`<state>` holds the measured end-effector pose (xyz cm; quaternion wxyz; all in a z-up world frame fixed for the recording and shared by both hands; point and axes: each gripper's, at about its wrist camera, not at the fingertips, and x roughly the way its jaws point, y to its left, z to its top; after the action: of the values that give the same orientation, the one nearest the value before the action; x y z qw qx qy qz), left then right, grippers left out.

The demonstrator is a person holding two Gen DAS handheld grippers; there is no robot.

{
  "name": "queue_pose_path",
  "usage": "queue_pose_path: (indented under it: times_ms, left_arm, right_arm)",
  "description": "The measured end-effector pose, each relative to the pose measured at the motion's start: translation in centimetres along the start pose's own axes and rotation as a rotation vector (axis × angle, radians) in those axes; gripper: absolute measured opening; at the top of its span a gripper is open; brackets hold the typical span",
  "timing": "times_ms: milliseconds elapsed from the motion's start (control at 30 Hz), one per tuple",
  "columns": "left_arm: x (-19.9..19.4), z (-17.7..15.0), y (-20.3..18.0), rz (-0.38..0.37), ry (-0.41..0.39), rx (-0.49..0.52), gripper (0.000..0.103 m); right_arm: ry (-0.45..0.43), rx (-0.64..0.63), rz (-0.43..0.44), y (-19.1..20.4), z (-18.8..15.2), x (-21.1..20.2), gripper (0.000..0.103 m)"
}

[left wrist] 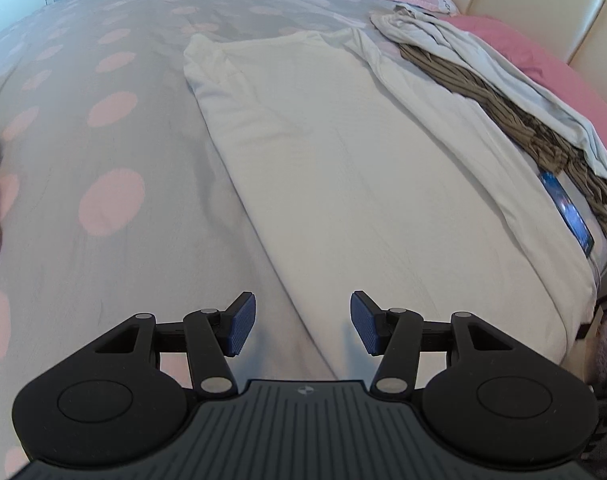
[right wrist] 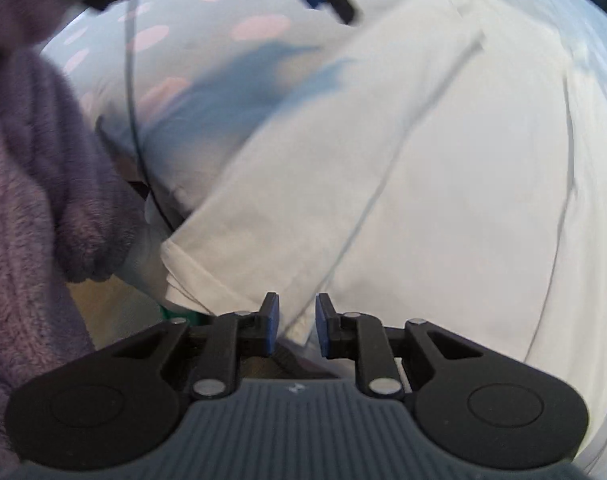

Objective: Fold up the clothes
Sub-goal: 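Pinch the shirt side with both tools and lift it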

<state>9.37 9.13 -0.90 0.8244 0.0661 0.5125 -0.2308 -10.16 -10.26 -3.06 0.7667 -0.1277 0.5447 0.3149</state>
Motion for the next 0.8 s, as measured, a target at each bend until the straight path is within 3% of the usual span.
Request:
queue_pose_path:
  times_ms: [67, 200, 400, 500, 567, 667, 800]
  left_arm:
    - [-0.7, -1.3, -0.8, 0.006, 0.009, 0.028, 0.051]
    - [-2.5, -4.4, -2.2, -0.002, 0.009, 0.101, 0.051]
    - [-5.1, -9.3, -5.4, -0.091, 0.024, 0.204, 0.05]
    - [-5.0, -11.6, -7.4, -0.115, 0.056, 0.319, 0.05]
    - [-4.8, -13.1, -8.7, -0.129, 0.079, 0.402, 0.05]
    - [-4.6, -15.4, -10.7, -0.15, 0.114, 0.526, 0.048]
    - [-3.0, -17.7, -13.0, -0.087, 0.137, 0.722, 0.034]
  right_arm:
    - [-0.011, 0.103, 0.051, -3.5, -1.9, 2.4, 0.035]
    - [-0.024, 0.246, 0.126, -5.9, -2.9, 2.7, 0.035]
    - [-0.011, 0.327, 0.214, -7.1, -3.3, 2.7, 0.036]
    - [0.012, 0.372, 0.243, -7.9, -3.7, 3.7, 0.037]
    - [0.017, 0.393, 0.263, -7.8, -3.8, 4.5, 0.015]
    - [-0.006, 0.377, 0.26, -6.6, -3.6, 4.1, 0.014]
    - [-0.02, 0.394, 0.233, -6.9, -4.0, 3.2, 0.014]
